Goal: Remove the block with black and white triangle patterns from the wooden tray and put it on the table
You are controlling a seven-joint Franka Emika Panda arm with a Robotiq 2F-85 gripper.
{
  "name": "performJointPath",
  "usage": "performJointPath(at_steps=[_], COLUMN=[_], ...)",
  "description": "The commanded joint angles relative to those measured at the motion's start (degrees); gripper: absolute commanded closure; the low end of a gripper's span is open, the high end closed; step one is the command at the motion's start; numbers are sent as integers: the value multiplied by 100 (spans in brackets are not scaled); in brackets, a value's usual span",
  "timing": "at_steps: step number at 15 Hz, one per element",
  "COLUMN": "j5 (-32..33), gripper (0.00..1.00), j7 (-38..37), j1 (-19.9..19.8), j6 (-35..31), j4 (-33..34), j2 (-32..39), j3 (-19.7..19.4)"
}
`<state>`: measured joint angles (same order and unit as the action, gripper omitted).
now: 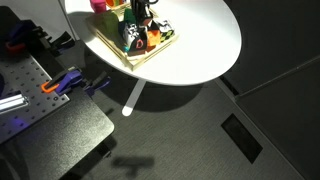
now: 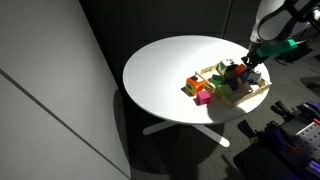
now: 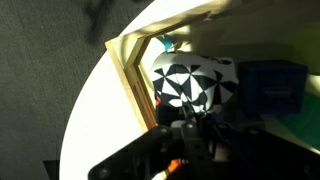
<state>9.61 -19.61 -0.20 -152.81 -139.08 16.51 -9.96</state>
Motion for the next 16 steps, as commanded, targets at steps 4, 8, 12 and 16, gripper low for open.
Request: performJointPath(at_steps=[4,8,12,16], j5=[-558,-657,-517,-421], gripper=[95,95,95,95], j7=[486,475,290,147], j1=[-283,-421,-532,-602], j6=[211,274,360,424], j4=[-46,-19,65,191], j2=[-533,-708,-735,-596], j3=[87,26,-77,-205])
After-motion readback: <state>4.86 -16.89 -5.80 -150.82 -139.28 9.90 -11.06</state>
